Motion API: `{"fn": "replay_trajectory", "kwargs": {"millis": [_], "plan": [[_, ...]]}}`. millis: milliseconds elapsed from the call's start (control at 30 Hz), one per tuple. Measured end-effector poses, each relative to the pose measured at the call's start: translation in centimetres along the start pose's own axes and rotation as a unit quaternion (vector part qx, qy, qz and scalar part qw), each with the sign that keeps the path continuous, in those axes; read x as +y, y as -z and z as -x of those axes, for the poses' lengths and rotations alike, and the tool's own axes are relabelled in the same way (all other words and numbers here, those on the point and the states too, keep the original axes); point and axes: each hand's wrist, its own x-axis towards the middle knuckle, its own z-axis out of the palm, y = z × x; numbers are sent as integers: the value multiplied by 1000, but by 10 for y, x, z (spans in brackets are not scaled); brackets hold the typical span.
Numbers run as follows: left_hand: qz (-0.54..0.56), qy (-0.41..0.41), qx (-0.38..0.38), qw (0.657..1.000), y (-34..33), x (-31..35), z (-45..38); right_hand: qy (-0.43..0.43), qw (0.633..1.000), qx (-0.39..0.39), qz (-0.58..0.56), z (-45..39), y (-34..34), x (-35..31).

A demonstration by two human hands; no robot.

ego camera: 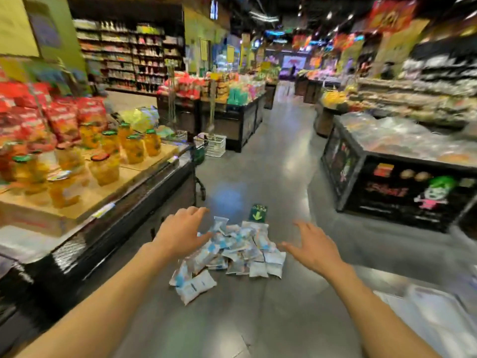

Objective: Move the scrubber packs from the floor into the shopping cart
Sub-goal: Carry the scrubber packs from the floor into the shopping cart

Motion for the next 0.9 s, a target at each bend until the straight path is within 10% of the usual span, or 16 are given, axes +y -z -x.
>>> {"fn": "replay_trajectory", "kwargs": {"millis": [900], "plan": [[172, 23, -134, 976, -190, -80, -490, -155, 985, -72, -39, -453, -67, 94]]}}
